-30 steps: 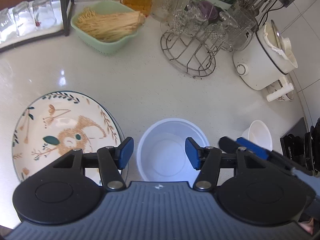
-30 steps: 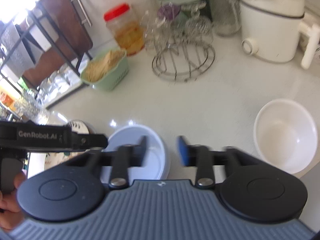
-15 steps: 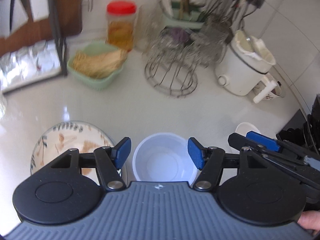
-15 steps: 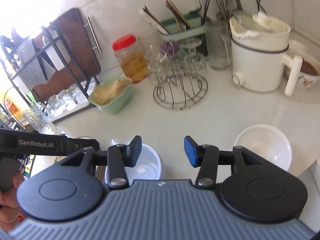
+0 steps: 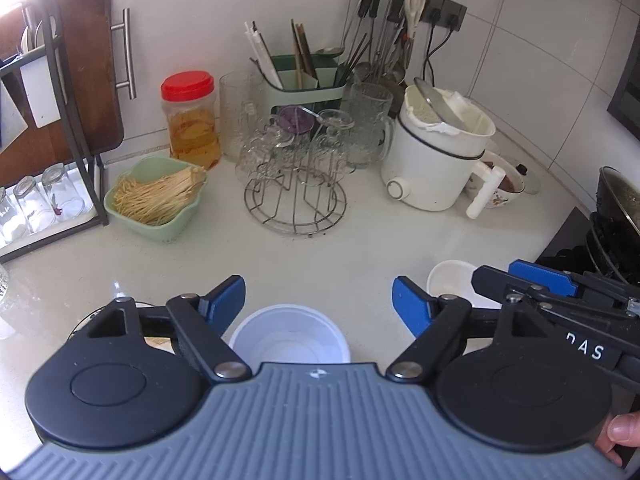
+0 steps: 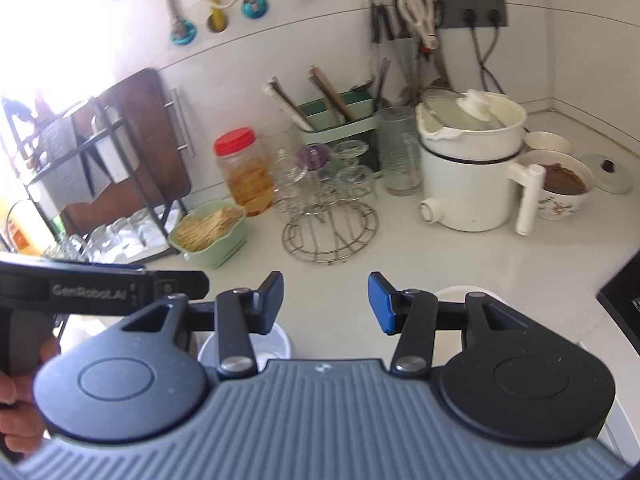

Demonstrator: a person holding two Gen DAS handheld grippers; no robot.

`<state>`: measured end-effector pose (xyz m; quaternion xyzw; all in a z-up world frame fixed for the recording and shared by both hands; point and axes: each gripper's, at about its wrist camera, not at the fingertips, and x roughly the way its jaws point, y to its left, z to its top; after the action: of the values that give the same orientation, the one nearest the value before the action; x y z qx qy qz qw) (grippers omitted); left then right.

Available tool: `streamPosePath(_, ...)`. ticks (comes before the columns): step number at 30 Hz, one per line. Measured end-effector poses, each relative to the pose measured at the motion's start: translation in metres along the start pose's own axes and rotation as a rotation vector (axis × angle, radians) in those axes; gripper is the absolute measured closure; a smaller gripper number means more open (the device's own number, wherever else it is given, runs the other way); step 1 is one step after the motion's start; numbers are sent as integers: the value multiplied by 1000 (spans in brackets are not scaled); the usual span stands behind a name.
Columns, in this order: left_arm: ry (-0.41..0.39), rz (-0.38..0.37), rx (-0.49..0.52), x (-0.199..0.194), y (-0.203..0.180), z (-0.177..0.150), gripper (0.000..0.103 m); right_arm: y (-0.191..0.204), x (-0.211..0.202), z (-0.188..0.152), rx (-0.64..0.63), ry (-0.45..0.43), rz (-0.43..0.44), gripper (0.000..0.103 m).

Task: Organize plates and bowls
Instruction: 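Move the right gripper to the white ceramic bowl and grasp its rim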

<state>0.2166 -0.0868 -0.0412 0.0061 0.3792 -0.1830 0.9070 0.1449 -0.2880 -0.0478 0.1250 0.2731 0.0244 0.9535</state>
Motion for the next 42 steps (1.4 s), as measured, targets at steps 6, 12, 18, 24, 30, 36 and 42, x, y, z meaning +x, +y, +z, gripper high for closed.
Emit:
streamPosePath(6, -20, 10, 42, 6, -19, -3, 16, -18, -8, -8, 29, -6, -53, 53)
streamPosePath(12, 7, -40, 81, 29, -39, -5, 16, -37, -11, -18, 50, 8, -109, 53)
streamPosePath(18, 15, -48, 136, 55, -52, 0, 16, -52, -6, -28, 58, 19, -162, 53)
streamPosePath(24, 42, -59, 165, 87, -63, 9, 16, -73, 8, -29, 73, 2, -197, 53)
streamPosePath(30, 113, -89, 182, 126, -73, 11, 16, -90, 29, -28, 68, 6, -222, 53)
streamPosePath(36, 150, -110, 223, 149, -79, 8, 16, -115, 48, -37, 52, 22, -291, 54)
streamPosePath(42, 219, -139, 188, 173, -83, 3, 16, -135, 67, -43, 115, 71, -264, 54)
